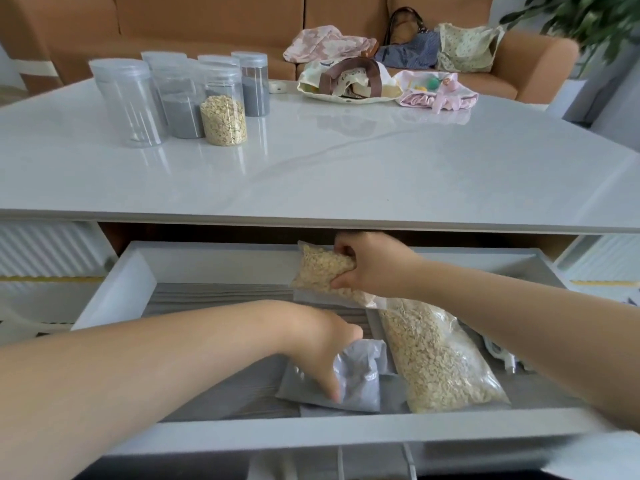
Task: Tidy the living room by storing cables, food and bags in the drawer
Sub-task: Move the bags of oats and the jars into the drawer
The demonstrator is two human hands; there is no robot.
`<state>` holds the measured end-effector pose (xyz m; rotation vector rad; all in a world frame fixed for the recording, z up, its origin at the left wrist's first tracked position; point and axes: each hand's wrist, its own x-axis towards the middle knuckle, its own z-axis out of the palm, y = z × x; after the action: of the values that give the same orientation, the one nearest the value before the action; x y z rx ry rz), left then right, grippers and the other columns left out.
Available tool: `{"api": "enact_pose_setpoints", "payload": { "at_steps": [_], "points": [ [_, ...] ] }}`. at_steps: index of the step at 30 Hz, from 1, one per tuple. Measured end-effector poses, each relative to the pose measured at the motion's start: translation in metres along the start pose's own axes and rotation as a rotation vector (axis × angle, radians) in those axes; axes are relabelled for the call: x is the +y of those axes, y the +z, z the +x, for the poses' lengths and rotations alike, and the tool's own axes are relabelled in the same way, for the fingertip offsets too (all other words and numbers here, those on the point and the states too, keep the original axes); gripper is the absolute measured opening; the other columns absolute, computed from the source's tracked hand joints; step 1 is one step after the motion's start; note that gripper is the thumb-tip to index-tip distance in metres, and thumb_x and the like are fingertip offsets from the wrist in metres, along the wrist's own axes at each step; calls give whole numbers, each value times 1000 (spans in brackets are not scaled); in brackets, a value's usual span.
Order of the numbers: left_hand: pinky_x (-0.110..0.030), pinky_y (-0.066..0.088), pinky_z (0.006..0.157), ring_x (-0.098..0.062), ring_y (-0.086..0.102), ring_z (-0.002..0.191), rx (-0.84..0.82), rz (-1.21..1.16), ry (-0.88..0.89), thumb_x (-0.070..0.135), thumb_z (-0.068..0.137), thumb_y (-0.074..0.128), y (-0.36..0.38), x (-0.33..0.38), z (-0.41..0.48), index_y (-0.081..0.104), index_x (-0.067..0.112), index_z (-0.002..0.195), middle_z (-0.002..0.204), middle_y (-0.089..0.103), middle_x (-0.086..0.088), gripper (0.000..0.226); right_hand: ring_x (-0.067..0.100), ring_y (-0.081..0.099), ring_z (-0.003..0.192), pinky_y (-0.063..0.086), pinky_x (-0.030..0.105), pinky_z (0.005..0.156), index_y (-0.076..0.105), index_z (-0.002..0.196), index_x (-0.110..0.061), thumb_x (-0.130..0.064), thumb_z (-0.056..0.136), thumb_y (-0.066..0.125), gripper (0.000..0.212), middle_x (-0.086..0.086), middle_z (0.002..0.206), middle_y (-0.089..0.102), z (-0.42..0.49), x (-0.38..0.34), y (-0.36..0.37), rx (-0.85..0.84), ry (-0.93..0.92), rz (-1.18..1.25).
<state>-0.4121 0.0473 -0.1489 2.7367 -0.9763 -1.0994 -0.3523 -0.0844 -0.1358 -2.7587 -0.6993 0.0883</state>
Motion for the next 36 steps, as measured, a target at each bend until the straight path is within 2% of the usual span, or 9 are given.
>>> {"api": "enact_pose_setpoints", "payload": {
  "at_steps": [3, 6, 12, 17, 21, 24, 29, 33, 36],
  "points": [
    [-22, 39, 59, -10, 50, 75, 57, -2, 119, 35, 83, 69, 2, -1, -2, 44, 20, 120, 89, 54, 8, 47, 12, 49, 74, 43, 28, 67, 53, 105, -20, -34, 76, 75, 39, -6, 80, 53, 11, -4, 10, -139, -8, 167],
    [-27, 44, 74, -15, 54, 91, 55, -1, 131, 37, 84, 68, 2, 0, 1, 44, 20, 129, 109, 59, 3, 54, 14, 57, 94, 47, 27, 82, 58, 112, -18, -27, 82, 70, 33, -3, 102, 60, 18, -3, 23, -216, -24, 257],
    [-28, 41, 74, -16, 51, 96, -4, 139, -14, 50, 84, 64, -11, -2, -8, 33, 20, 145, 127, 55, -1, 74, 20, 55, 91, 48, 32, 77, 54, 112, -23, -42, 90, 57, 29, -2, 104, 58, 10, 6, 28, -196, 28, -171],
    [-30, 46, 63, -23, 60, 80, -153, 270, -203, 50, 85, 61, -15, -14, -13, 63, 4, 98, 89, 66, -7, 48, 20, 59, 89, 49, 30, 75, 62, 102, -15, -24, 94, 51, 16, 1, 98, 64, 2, 2, 9, -116, -35, -276],
    [-27, 56, 73, -26, 71, 87, -293, -81, -314, 46, 90, 57, -15, -30, -6, 59, -5, 105, 101, 71, -16, 54, 11, 61, 54, 53, 18, 73, 67, 85, -4, -34, 93, 53, 34, 7, 76, 71, -12, -7, -11, -586, 21, 1],
    [-24, 57, 70, -21, 71, 73, -332, -321, -353, 39, 91, 60, -10, -41, 0, 60, -6, 102, 102, 70, -19, 47, 15, 58, 51, 44, 7, 49, 67, 87, -3, -57, 87, 52, 55, 8, 69, 67, -27, -14, -3, -837, 15, -135],
    [-21, 57, 66, -18, 69, 71, -380, -575, -320, 25, 92, 61, -5, -52, 4, 59, -13, 111, 114, 63, -29, 42, 18, 59, 70, 49, 28, 65, 67, 95, -5, -52, 74, 71, 52, 9, 85, 70, -35, -18, 29, -789, -10, -135],
    [-29, 57, 75, -22, 70, 81, -347, -663, -295, 24, 92, 61, -15, -67, -6, 62, -2, 105, 102, 68, -18, 30, 12, 46, 44, 40, 20, 43, 61, 83, -1, -31, 80, 73, 33, 5, 55, 57, -34, -15, 32, -831, 206, 285],
    [-27, 58, 68, -21, 71, 79, -246, -880, -313, 29, 92, 59, -20, -71, -15, 63, 5, 104, 92, 71, -10, 27, 8, 48, 39, 42, 18, 40, 58, 88, -4, -15, 86, 67, 15, -2, 46, 55, -30, -12, 29, -866, 322, 520]
  ]
}}
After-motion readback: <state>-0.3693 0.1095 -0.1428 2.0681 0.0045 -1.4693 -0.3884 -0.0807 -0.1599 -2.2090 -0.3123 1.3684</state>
